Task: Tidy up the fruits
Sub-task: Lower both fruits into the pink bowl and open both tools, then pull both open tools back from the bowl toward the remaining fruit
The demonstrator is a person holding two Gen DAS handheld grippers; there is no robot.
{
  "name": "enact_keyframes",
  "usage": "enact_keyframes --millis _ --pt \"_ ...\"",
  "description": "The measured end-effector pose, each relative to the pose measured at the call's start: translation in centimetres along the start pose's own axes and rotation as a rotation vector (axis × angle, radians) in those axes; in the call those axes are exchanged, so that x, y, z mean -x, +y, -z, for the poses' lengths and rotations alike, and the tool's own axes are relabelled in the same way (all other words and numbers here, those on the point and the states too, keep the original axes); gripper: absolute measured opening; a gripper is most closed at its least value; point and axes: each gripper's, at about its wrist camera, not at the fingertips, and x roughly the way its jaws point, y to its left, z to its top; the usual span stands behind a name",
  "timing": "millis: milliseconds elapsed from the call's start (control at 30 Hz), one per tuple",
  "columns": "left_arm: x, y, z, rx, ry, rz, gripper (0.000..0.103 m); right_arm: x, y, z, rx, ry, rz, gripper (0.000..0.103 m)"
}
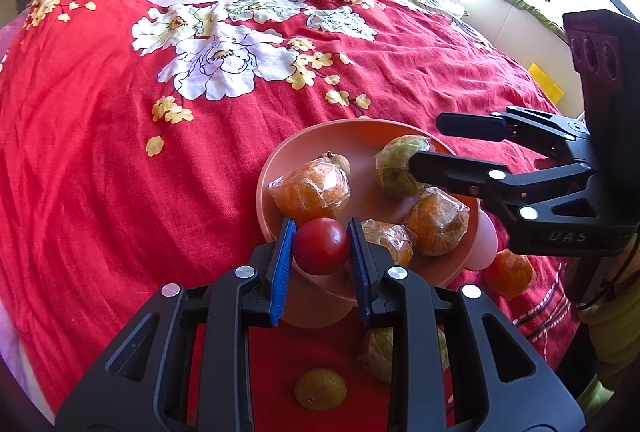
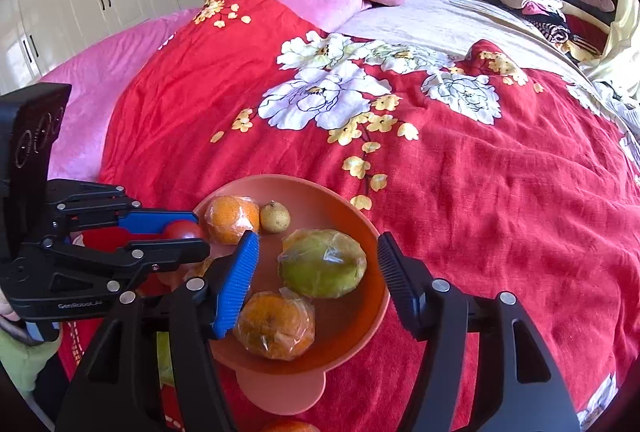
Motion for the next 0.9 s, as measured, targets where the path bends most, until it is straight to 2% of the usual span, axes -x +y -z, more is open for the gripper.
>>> enact_keyframes --millis 100,233,400,600,867,900 --pt "0.0 0.1 0.0 0.001 0.0 -0.003 0.02 0.5 -0.2 0.2 -0.013 -0.007 0.003 0.065" --pt "0.3 0.0 0.0 0.004 -0.008 -0.005 0.033 1.1 -0.2 0.5 -0.021 -0.015 0.0 0.068" --pt "0.7 0.0 -0.1 0.002 -0.014 -0.009 0.033 1.8 -0.1 0.7 -0.026 -0.025 -0.002 0.07" --pt "1.3 0.0 -0.1 0.007 -0.028 -0.014 0.039 2.5 0.2 0.9 -0.027 -0.038 -0.003 0.074" --pt "2.6 0.2 -0.1 0.035 -0.069 -0.025 0.05 3.9 0.3 0.9 -0.033 -0.068 0.002 0.081" --pt "2.7 0.3 0.0 0.038 -0.07 -0.025 0.056 4.1 0.2 0.9 -0.034 -0.07 0.002 0.082"
